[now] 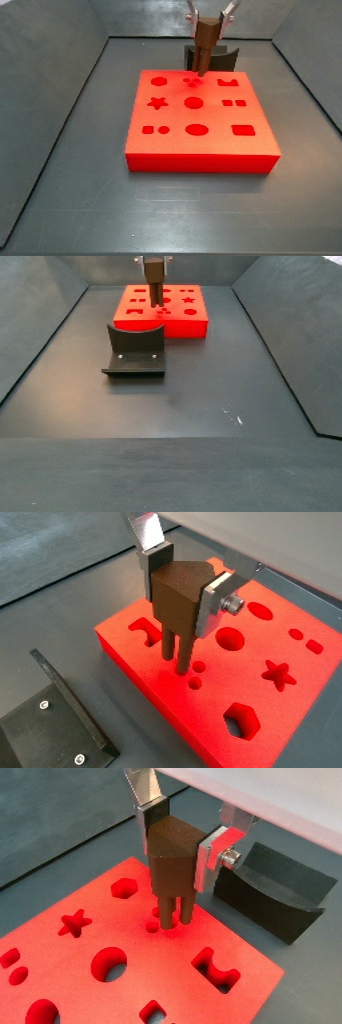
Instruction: Insert the 3 prong object.
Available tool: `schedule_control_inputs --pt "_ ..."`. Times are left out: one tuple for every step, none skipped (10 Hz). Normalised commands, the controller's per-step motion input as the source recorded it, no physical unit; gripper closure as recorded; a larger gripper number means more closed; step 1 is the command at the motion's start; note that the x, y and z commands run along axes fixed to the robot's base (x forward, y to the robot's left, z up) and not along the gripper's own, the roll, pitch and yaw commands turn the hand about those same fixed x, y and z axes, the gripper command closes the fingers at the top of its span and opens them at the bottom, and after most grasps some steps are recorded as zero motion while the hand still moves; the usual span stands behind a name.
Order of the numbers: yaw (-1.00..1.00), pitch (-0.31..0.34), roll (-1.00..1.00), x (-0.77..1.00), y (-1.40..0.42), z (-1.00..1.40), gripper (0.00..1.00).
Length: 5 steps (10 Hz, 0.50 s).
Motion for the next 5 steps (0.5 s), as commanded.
schedule_control_inputs --pt "-0.06 0.0 0.05 0.0 -0.13 0.0 1.0" --pt "0.0 0.0 0.17 0.0 -0.22 0.0 1.0" --pt "-0.01 0.0 0.2 -0.01 -0.21 0.0 1.0" --pt "-0.11 0.0 0.21 -0.05 0.0 -0.08 1.0" --pt "-0.23 0.0 0.16 -0.17 0.07 -0.16 1.0"
